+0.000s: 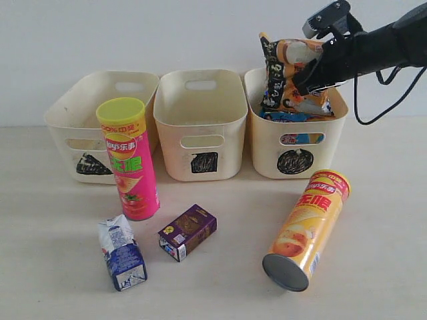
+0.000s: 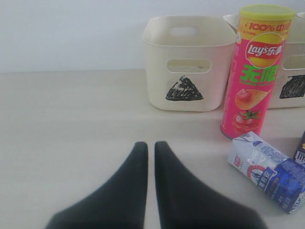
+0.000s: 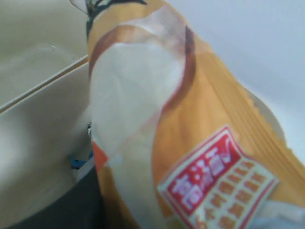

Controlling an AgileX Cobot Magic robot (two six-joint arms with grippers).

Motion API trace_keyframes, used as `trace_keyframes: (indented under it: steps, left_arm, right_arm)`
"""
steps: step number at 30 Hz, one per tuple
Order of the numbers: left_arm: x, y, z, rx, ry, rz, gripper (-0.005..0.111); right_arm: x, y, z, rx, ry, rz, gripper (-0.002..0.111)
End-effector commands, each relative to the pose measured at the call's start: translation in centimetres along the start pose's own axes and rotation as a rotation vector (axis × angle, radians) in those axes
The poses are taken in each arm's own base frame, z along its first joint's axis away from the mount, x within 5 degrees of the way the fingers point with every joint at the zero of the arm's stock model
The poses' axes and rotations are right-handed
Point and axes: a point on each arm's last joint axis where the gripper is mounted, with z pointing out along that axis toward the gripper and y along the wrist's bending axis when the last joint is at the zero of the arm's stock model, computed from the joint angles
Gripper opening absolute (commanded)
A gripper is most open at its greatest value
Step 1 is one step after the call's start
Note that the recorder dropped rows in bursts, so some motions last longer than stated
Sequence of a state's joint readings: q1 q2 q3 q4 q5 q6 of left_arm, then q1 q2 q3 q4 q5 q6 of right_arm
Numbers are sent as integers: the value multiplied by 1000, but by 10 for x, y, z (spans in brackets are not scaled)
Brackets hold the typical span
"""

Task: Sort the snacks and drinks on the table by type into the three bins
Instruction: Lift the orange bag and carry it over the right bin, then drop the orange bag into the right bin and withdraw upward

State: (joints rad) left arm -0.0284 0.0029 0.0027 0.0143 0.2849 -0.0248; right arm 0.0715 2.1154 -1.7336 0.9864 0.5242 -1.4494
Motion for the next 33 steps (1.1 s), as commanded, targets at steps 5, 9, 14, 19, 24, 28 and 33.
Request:
trace_keyframes:
  steps: [5,9,14,19,24,28,33]
  left_arm:
    - [-2,0,0,1,-14,-19,4]
    - [-2,0,0,1,-14,-19,4]
    - [-2,0,0,1,-14,-19,4]
    - [-2,0,0,1,-14,-19,4]
    - [-2,0,0,1,-14,-19,4]
    - [-2,0,0,1,-14,-19,4]
    - [-2,0,0,1,-12,-19,4]
  right_arm:
    - [-2,-3,1,7,-20,23,23]
    - [-1,-4,2,22,-20,24,59]
    - [-2,-10,1,83,-28,63,88]
    - [-6,-10,-3,92,-40,102,89]
    - [-34,-7,-31,68,-98,127,89]
    - [-49,0,-49,7,-117,160,88]
    - [-48,19,-63,-166,-1,123,35]
